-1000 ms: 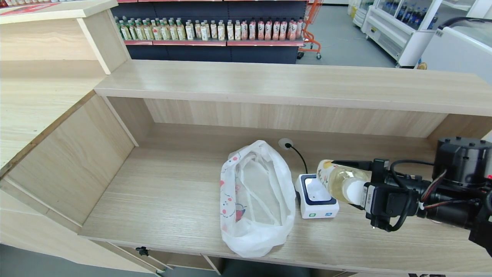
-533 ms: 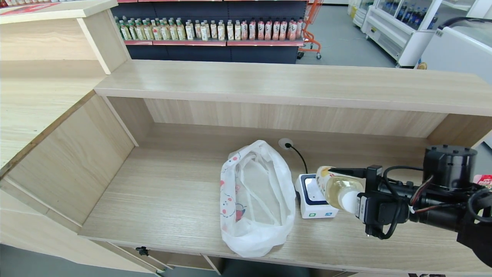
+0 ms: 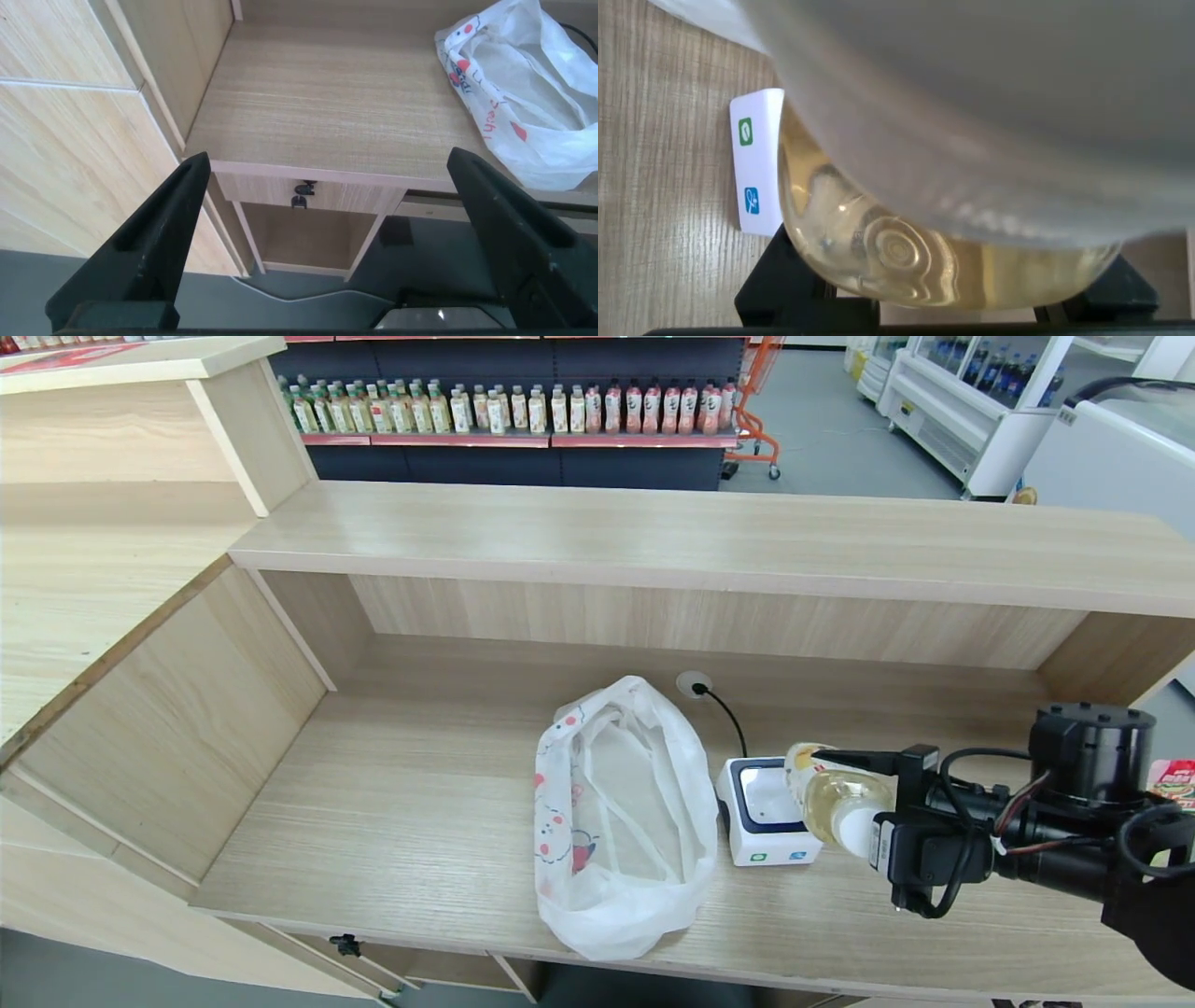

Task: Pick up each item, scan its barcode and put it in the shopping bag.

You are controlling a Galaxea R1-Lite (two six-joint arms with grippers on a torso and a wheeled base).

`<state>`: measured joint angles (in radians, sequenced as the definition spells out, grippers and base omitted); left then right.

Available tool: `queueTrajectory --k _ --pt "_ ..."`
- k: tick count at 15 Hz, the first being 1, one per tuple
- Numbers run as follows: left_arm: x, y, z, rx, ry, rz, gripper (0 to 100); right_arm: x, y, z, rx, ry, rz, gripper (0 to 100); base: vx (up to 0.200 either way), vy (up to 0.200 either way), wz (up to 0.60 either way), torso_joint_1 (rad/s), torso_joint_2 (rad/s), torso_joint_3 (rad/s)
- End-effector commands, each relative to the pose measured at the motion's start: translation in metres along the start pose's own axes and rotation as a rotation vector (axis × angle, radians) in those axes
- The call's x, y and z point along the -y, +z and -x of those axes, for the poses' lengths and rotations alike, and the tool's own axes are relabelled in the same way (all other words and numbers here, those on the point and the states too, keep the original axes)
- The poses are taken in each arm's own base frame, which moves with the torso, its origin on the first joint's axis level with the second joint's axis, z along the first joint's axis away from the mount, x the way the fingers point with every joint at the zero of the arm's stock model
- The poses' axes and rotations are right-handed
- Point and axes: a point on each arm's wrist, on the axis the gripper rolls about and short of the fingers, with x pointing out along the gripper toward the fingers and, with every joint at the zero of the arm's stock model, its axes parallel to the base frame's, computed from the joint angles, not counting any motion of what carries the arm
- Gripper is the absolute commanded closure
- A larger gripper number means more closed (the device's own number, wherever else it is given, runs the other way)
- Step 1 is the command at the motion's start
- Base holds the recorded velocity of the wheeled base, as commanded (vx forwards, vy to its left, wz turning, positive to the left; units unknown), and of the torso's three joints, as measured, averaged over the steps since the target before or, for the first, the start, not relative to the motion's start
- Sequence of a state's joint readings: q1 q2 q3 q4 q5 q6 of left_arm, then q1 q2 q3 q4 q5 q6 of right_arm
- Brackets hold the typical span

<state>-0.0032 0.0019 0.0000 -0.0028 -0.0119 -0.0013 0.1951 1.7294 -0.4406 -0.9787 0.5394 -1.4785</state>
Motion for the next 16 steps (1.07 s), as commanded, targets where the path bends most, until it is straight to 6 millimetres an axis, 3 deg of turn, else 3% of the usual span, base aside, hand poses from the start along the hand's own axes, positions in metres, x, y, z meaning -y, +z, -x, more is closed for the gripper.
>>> queueTrajectory --k 1,16 --pt "0.000 0.000 0.000 0.001 0.000 0.000 0 -0.002 -0.002 -0.002 -0.001 0.010 -0.006 100 0.000 0.000 0.00 0.000 0.00 0.000" --pt "0.000 0.000 0.000 0.001 0.000 0.002 0 -0.011 -0.009 -0.030 0.051 0.034 0.014 100 0.000 0.000 0.00 0.000 0.00 0.000"
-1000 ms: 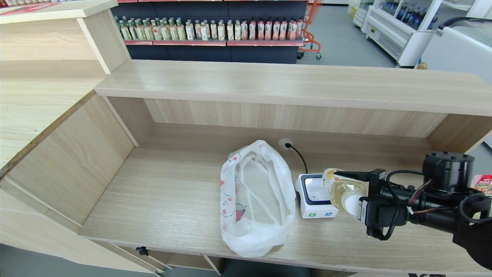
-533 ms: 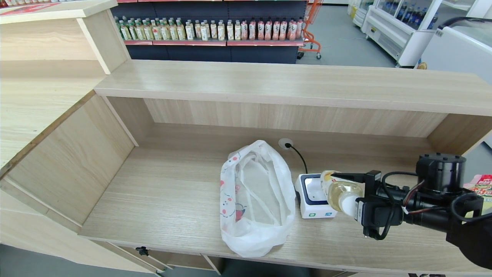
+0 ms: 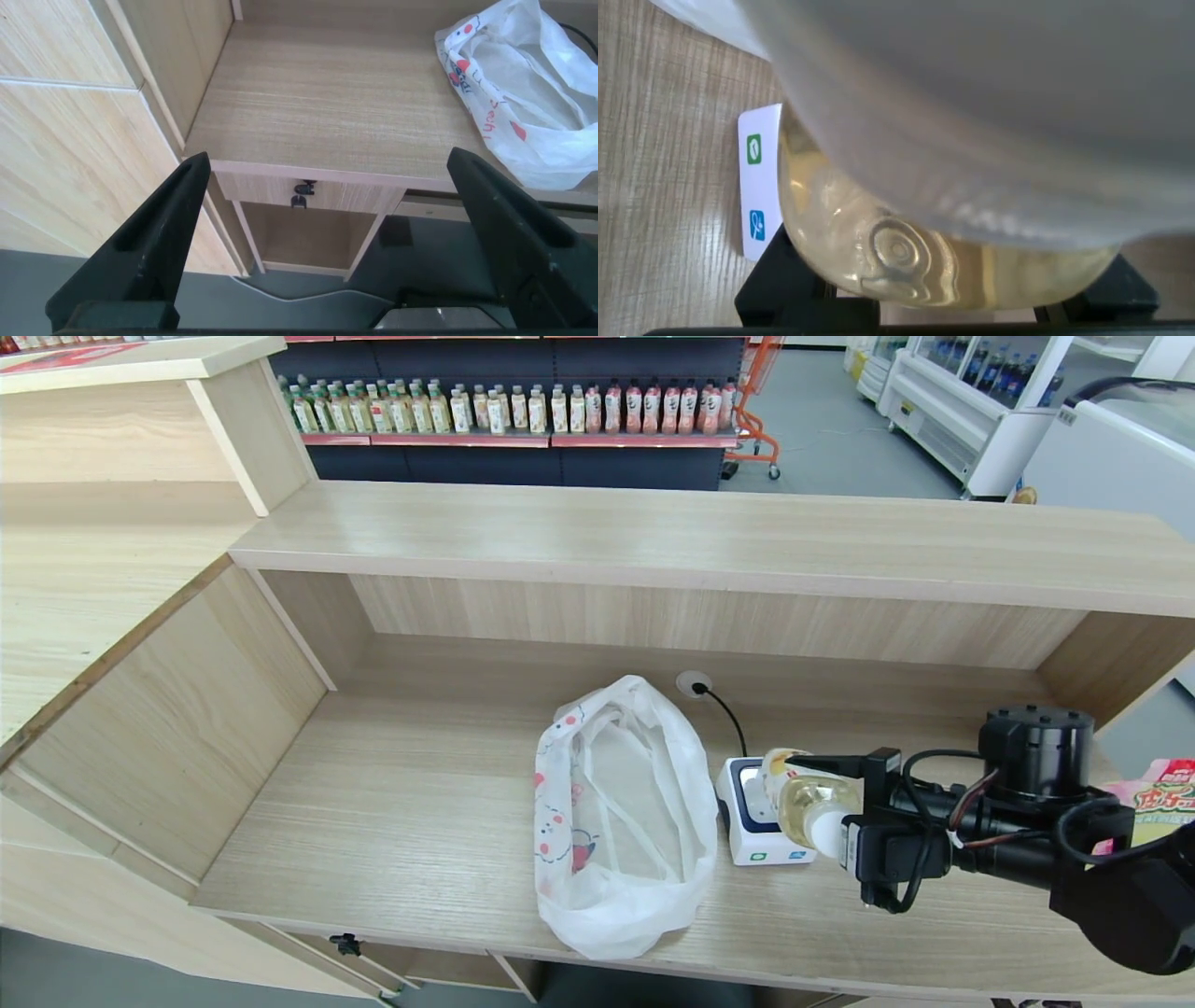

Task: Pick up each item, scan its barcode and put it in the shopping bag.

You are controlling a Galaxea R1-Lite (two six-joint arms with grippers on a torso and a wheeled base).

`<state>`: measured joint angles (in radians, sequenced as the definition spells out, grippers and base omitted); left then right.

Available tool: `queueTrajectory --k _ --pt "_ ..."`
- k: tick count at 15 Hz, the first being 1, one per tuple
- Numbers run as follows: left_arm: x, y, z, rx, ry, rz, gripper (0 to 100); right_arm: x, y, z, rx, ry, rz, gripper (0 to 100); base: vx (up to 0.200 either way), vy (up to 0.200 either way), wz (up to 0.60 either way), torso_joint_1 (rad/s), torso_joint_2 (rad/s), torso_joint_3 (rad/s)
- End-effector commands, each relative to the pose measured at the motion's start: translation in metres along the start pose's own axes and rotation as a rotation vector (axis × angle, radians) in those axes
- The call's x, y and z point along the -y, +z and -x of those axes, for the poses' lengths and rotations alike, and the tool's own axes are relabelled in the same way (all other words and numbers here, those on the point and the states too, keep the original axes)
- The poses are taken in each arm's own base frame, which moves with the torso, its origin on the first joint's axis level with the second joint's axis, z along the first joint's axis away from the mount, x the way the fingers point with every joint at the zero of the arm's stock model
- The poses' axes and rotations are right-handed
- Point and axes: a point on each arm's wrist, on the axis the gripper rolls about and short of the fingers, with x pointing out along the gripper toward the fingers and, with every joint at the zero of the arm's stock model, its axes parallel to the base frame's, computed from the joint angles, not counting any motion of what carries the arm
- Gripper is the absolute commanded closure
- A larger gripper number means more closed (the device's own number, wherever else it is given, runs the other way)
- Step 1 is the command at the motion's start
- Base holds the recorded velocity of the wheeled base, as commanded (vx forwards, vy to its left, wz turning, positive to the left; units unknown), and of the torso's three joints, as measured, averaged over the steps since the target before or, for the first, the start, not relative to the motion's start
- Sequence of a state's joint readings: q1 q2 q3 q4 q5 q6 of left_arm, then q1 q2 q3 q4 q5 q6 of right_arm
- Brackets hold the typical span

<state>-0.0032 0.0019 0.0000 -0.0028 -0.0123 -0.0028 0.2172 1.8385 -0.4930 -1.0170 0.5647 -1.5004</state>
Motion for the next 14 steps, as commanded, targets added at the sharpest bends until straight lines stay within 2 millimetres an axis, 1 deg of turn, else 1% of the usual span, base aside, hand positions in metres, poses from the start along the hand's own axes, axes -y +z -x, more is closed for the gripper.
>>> queueTrajectory --k 1,4,14 --pt "0.0000 0.0000 0.0000 0.001 0.000 0.000 0 -0.0054 -0.0027 -0.0081 0.009 0.002 0.002 100 0.000 0.000 0.00 0.000 0.00 0.000" --pt "0.0000 0.0000 0.0000 0.001 0.000 0.000 0 -0.0076 -0.0036 -0.0131 0.027 -0.014 0.012 100 0.000 0.000 0.00 0.000 0.00 0.000" --pt "0.0000 0.0000 0.0000 0.001 0.000 0.000 0 -0.0116 -0.0046 -0.0135 0.024 -0.001 0.005 100 0.000 0.000 0.00 0.000 0.00 0.000"
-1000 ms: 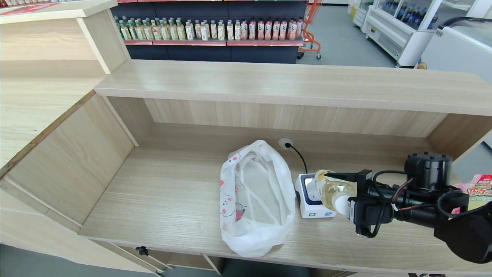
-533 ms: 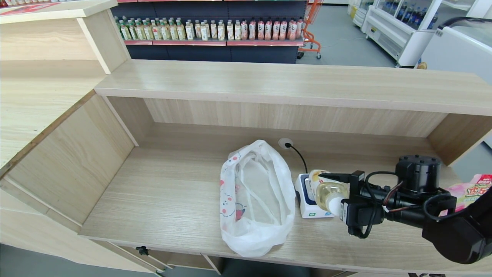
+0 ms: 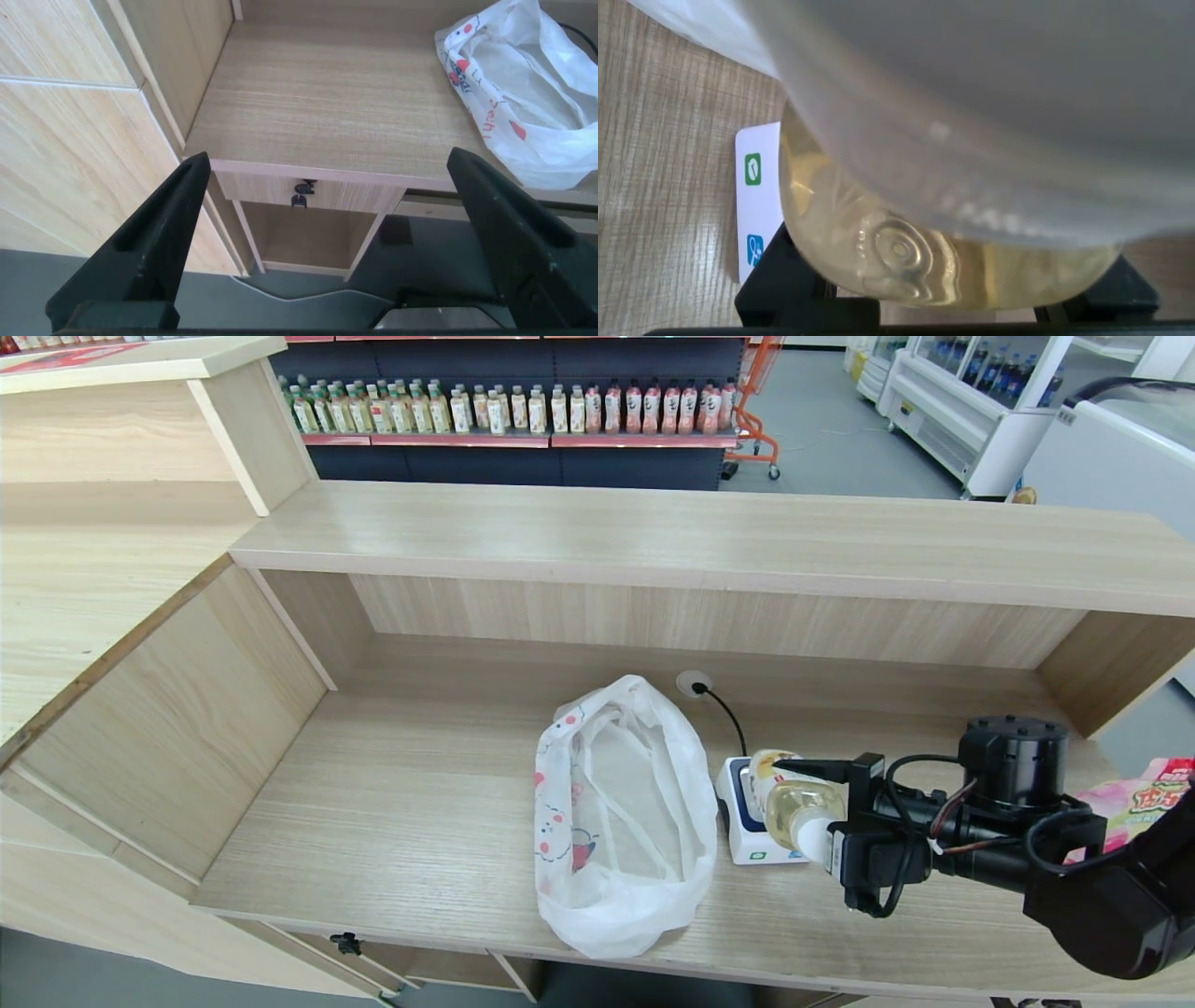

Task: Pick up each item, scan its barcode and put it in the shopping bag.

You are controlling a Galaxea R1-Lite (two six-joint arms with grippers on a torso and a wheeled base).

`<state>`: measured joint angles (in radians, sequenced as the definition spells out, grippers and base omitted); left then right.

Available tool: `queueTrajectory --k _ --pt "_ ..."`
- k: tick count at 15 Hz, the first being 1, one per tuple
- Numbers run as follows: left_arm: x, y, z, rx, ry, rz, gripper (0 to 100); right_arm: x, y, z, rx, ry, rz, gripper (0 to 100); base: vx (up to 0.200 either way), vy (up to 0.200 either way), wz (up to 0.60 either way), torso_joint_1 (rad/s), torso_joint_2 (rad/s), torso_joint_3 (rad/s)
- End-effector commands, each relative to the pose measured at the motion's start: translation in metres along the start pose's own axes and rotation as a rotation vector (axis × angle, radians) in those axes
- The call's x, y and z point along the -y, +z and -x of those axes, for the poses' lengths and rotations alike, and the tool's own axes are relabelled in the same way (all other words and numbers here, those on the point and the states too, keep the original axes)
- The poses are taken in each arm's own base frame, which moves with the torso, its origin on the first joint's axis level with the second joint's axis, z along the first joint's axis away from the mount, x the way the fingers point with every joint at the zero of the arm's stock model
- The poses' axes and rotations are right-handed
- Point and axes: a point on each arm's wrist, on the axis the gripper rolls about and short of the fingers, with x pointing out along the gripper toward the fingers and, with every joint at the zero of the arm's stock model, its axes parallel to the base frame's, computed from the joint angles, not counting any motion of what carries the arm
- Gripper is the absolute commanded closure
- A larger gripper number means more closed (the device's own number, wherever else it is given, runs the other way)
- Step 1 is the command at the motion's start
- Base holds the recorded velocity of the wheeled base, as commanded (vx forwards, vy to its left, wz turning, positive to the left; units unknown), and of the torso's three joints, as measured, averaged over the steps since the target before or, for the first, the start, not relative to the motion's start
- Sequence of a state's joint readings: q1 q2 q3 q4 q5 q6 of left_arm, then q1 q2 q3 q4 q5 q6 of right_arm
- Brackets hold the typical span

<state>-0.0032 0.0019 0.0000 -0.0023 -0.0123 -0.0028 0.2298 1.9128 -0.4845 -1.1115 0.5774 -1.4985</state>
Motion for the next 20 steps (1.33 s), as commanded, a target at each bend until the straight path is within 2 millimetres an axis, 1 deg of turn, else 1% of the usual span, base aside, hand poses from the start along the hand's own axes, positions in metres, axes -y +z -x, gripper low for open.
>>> queueTrajectory --k 1,8,16,18,19,20 --pt "0.000 0.000 0.000 0.001 0.000 -0.001 0 0.000 -0.001 -0.001 -0.001 0.002 -0.001 100 0.000 0.000 0.00 0.000 0.00 0.000" --pt "0.000 0.000 0.000 0.001 0.000 -0.001 0 -0.004 -0.005 -0.008 0.001 -0.021 0.014 100 0.000 0.000 0.00 0.000 0.00 0.000" --pt "0.000 0.000 0.000 0.001 0.000 -0.001 0 -0.006 -0.006 -0.009 -0.001 -0.016 0.011 100 0.000 0.000 0.00 0.000 0.00 0.000" --pt "0.000 0.000 0.000 0.001 0.000 -0.001 0 0.000 -0.006 -0.008 -0.004 -0.052 0.016 100 0.000 0.000 0.00 0.000 0.00 0.000" --pt "0.000 0.000 0.000 0.001 0.000 -0.001 0 0.009 -0.002 -0.007 0.001 -0.089 -0.010 100 0.000 0.000 0.00 0.000 0.00 0.000" --pt "0.000 0.000 0.000 0.001 0.000 -0.001 0 0.025 0.009 -0.003 -0.015 -0.155 -0.057 100 0.000 0.000 0.00 0.000 0.00 0.000"
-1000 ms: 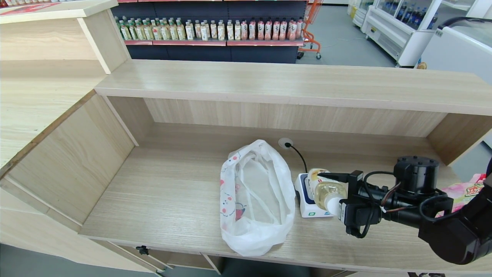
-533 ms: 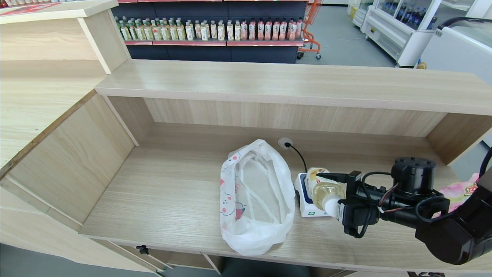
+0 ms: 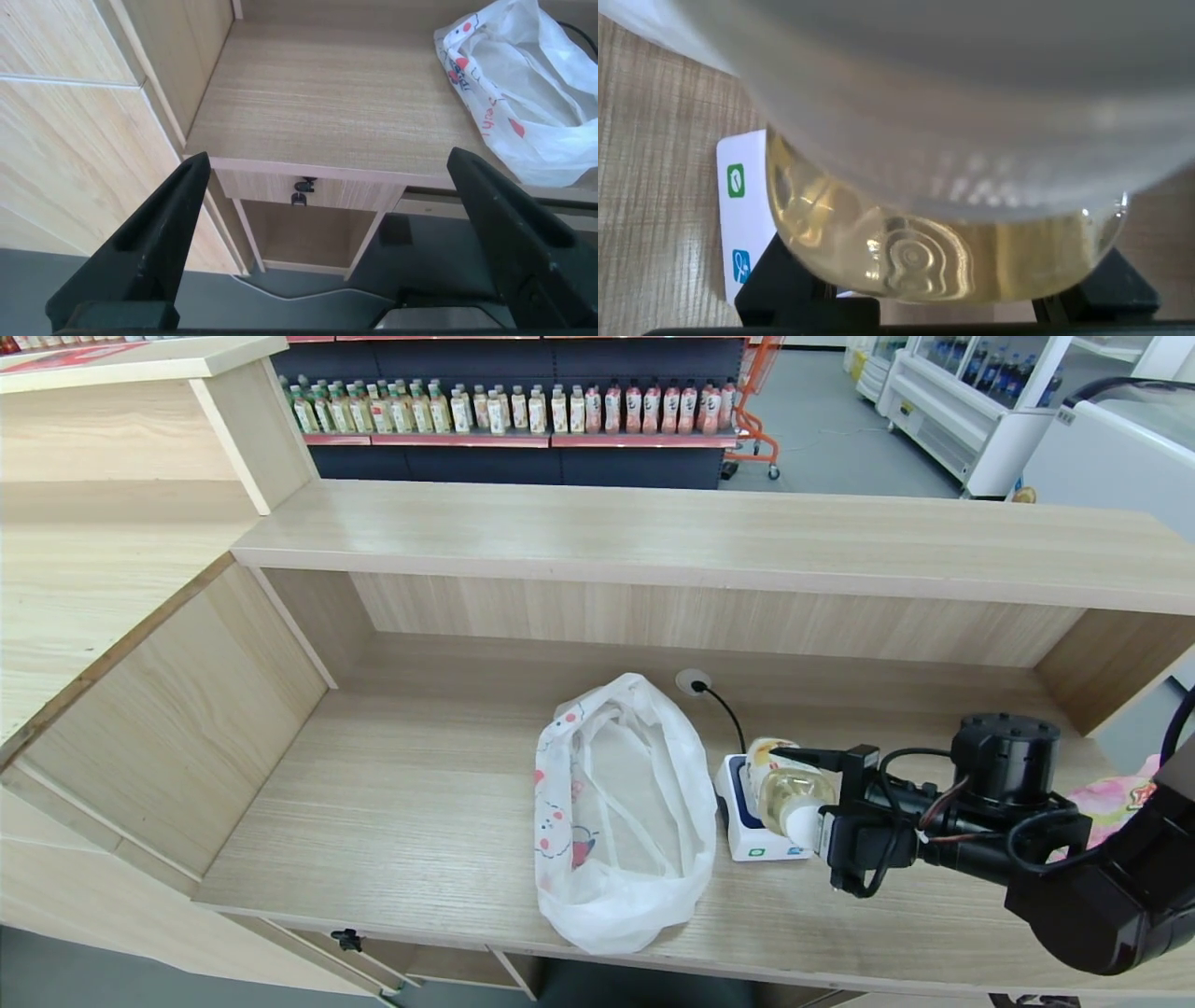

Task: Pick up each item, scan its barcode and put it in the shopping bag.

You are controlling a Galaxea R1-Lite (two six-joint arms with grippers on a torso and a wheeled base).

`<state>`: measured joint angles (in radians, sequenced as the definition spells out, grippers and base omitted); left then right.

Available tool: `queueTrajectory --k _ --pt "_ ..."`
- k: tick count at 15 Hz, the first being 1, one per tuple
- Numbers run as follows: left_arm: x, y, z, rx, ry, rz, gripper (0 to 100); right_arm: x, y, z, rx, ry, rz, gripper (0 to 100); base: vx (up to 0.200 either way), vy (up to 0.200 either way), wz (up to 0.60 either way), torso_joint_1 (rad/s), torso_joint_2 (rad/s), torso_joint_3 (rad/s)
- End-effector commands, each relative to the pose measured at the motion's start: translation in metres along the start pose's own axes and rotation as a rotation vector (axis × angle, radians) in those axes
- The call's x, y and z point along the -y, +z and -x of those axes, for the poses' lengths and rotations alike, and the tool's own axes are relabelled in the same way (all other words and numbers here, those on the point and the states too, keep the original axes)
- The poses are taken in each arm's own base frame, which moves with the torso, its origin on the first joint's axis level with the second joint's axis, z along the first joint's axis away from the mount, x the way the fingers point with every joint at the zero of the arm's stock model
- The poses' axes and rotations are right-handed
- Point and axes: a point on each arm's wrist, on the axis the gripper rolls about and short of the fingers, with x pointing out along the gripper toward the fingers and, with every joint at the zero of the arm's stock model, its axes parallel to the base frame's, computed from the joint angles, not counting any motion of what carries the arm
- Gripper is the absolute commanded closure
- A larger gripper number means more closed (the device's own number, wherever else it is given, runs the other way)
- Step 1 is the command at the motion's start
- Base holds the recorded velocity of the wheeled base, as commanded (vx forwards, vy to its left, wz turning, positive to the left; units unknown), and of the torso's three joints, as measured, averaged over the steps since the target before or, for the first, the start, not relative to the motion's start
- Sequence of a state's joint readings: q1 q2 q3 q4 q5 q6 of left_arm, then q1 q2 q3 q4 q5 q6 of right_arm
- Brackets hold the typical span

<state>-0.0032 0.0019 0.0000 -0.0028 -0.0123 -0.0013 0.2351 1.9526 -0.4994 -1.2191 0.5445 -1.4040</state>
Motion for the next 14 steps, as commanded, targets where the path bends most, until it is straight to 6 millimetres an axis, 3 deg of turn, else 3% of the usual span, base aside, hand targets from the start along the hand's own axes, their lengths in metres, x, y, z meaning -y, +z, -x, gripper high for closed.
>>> queueTrajectory --k 1,2,3,6,9,11,14 --pt "0.000 0.000 0.000 0.001 0.000 0.000 0 0.034 0.025 0.008 -0.027 -0.142 -0.078 100 0.000 0.000 0.00 0.000 0.00 0.000" --pt "0.000 0.000 0.000 0.001 0.000 0.000 0 0.039 0.029 0.010 -0.035 -0.163 -0.104 100 0.000 0.000 0.00 0.000 0.00 0.000" --pt "0.000 0.000 0.000 0.001 0.000 0.000 0 0.068 0.052 0.021 -0.089 -0.274 -0.331 100 0.000 0.000 0.00 0.000 0.00 0.000" --pt "0.000 0.000 0.000 0.001 0.000 -0.001 0 0.092 0.078 0.044 -0.119 -0.296 -0.739 100 0.000 0.000 0.00 0.000 0.00 0.000" --pt "0.000 0.000 0.000 0.001 0.000 -0.001 0 0.091 0.082 0.054 -0.122 -0.349 -1.024 100 0.000 0.000 0.00 0.000 0.00 0.000" --pt "0.000 0.000 0.000 0.001 0.000 -0.001 0 0.078 0.080 0.058 -0.163 -0.359 -1.118 100 0.000 0.000 0.00 0.000 0.00 0.000" --pt "0.000 0.000 0.000 0.001 0.000 -0.001 0 0.066 0.091 0.060 -0.139 -0.316 -1.227 100 0.000 0.200 0.00 -0.006 0.00 0.004"
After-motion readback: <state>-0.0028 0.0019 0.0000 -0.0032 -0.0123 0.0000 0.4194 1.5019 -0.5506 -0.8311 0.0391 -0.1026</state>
